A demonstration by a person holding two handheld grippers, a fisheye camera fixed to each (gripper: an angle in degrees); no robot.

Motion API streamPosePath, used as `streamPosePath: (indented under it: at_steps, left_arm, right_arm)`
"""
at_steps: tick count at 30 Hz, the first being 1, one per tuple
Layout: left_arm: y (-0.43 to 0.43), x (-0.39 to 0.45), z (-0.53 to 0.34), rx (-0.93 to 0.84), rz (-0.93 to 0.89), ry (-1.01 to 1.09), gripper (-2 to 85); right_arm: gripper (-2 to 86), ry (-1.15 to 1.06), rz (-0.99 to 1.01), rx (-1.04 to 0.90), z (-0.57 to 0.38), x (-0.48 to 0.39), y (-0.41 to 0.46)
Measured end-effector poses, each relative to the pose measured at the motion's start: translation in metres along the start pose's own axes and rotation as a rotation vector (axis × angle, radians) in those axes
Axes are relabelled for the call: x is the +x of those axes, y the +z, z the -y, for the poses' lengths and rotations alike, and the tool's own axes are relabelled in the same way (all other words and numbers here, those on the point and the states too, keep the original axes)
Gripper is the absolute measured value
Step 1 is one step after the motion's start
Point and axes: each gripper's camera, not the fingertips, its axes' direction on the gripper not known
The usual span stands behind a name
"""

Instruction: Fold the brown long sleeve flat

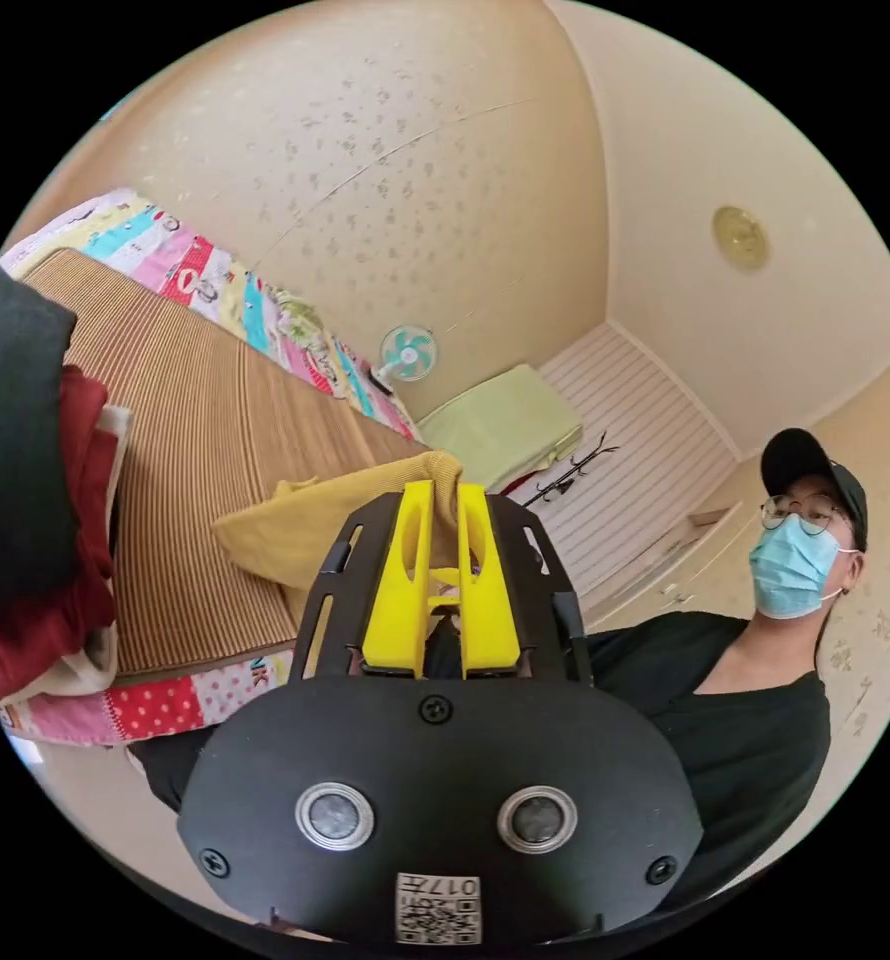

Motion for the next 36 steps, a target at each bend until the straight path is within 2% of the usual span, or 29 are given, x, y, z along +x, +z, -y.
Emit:
streamPosePath:
  at_steps: [3, 5, 7, 8, 11, 14, 16, 17, 19, 20, 21, 22, 23, 27, 29, 33, 36]
  left_arm:
    - [0.01, 0.038, 0.005, -0.008, 0.019, 0.064, 5.0]
    - [0.018, 0.051, 0.004, -0.008, 0.037, 0.072, 5.0]
    - [0.017, 0.064, -0.005, 0.046, 0.118, 0.07, 5.5]
    - [0.014, 0.068, -0.008, 0.071, 0.136, 0.078, 5.6]
    - [0.01, 0.089, -0.029, 0.113, 0.212, 0.134, 6.8]
    - [0.035, 0.085, -0.05, 0.03, 0.335, 0.109, 7.2]
    - [0.072, 0.06, -0.066, -0.072, 0.399, 0.031, 7.6]
    - [0.083, 0.052, -0.07, -0.104, 0.401, 0.002, 7.8]
    - [0.133, 0.018, -0.082, -0.231, 0.359, -0.095, 8.7]
    - [0.145, 0.01, -0.084, -0.258, 0.349, -0.117, 8.7]
    - [0.166, -0.002, -0.086, -0.296, 0.34, -0.15, 8.9]
    - [0.183, -0.011, -0.086, -0.312, 0.349, -0.173, 9.1]
    - [0.19, -0.015, -0.085, -0.312, 0.36, -0.178, 9.4]
    - [0.237, -0.031, -0.068, -0.294, 0.604, -0.155, 13.7]
    - [0.264, -0.042, -0.063, -0.319, 0.684, -0.127, 14.4]
    - [0.335, -0.064, -0.083, -0.479, 0.816, -0.081, 11.9]
    - [0.366, -0.045, -0.108, -0.457, 1.016, 0.11, 8.7]
  right_arm:
    - [17.3, -0.075, 0.081, 0.131, 0.047, -0.033, 0.004]
    - [13.6, -0.086, 0.117, 0.149, 0.076, -0.038, 0.009]
    - [6.2, -0.018, 0.066, 0.218, 0.097, -0.019, -0.007]
    - [5.9, 0.005, 0.053, 0.251, 0.098, -0.009, -0.017]
    - [5.1, 0.18, -0.046, 0.431, 0.077, 0.066, -0.083]
    - [5.2, 0.537, -0.211, 0.517, 0.003, 0.163, -0.134]
    - [5.4, 0.897, -0.309, 0.426, -0.087, 0.238, -0.139]
    - [5.5, 0.958, -0.329, 0.377, -0.11, 0.254, -0.134]
    - [6.1, 1.201, -0.311, 0.044, -0.196, 0.312, -0.106]
    - [6.3, 1.243, -0.256, -0.004, -0.214, 0.32, -0.102]
    - [6.3, 1.235, -0.12, 0.075, -0.24, 0.319, -0.109]
    - [6.7, 1.199, -0.061, 0.188, -0.252, 0.309, -0.127]
    - [7.2, 1.189, -0.069, 0.204, -0.254, 0.303, -0.135]
    - [11.7, 1.103, -0.374, 0.206, -0.241, 0.27, -0.181]
    - [12.7, 1.058, -0.438, 0.158, -0.234, 0.27, -0.178]
    - [13.1, 0.964, -0.372, -0.149, -0.213, 0.275, -0.11]
    - [11.5, 0.814, -0.566, -0.24, -0.187, 0.248, -0.073]
